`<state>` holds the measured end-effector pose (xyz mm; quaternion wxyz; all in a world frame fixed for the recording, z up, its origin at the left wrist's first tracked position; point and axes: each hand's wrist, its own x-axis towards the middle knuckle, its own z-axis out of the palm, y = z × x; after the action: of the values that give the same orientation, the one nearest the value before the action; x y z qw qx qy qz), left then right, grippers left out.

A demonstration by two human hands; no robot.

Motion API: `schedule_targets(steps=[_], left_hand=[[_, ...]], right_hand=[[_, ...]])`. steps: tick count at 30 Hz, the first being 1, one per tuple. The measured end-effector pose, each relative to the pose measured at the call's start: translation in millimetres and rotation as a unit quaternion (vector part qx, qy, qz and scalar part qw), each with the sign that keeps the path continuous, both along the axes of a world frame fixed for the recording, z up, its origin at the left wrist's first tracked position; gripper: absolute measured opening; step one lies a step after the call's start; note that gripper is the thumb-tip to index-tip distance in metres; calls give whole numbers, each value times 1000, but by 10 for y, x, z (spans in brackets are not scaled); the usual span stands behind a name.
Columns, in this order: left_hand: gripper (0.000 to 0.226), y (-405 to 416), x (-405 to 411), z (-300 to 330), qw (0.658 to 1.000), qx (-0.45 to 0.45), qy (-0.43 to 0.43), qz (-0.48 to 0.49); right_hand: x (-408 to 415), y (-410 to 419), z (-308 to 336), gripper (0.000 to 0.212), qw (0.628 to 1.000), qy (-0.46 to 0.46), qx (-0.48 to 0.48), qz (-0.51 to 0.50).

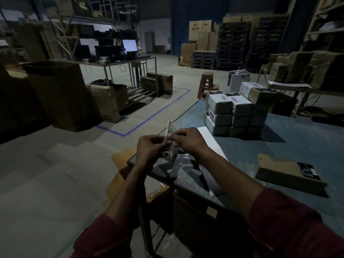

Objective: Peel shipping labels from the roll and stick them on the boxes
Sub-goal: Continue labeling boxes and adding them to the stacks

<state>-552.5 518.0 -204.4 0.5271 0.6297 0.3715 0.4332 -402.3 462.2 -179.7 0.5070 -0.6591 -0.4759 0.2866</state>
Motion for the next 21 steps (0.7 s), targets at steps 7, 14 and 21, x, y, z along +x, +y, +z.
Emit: schedule_targets(steps=[7,14,21], left_hand=[[9,33,-90,77,994,-82,-56,-49],[14,44,-167,64,982,-153,-74,-78],[11,93,-154,4,984,-141,-91,-60]], right_hand=[[-15,-16,-24,25,1000,2,-8,-2],[-23,-76,-66,27,999,-30,13,39],[1,-94,-54,26,998,-17,16,52]])
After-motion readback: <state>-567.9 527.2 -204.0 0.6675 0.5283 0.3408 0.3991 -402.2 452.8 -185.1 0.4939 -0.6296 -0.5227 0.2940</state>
